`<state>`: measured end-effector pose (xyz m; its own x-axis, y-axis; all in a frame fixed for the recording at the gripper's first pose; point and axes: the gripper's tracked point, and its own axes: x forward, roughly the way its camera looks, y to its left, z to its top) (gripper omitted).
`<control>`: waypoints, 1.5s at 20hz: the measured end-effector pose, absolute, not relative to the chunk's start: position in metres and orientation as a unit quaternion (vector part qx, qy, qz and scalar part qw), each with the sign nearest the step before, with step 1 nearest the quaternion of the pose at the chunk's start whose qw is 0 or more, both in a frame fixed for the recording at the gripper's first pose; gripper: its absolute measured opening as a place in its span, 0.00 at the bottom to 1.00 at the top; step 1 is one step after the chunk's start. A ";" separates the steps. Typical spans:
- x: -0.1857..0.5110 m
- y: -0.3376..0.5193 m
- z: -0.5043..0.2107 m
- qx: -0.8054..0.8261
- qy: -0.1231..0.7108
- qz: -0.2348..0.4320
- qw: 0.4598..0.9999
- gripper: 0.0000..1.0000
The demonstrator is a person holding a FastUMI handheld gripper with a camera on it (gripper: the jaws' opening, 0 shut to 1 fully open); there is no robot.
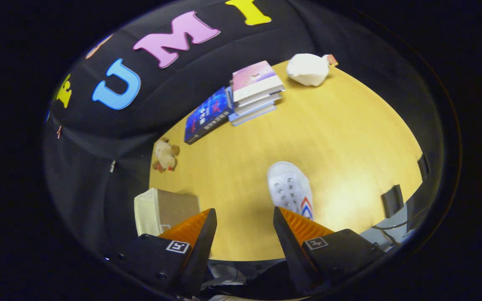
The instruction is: Open the storage box then place both shoes into the box .Put the left shoe in first, then the right shoe, with the right side of both shoes facing outward in a uniform manner.
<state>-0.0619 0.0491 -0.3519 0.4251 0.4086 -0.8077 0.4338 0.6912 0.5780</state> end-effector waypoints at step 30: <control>-0.097 0.052 -0.466 0.349 0.635 -0.021 0.689 0.15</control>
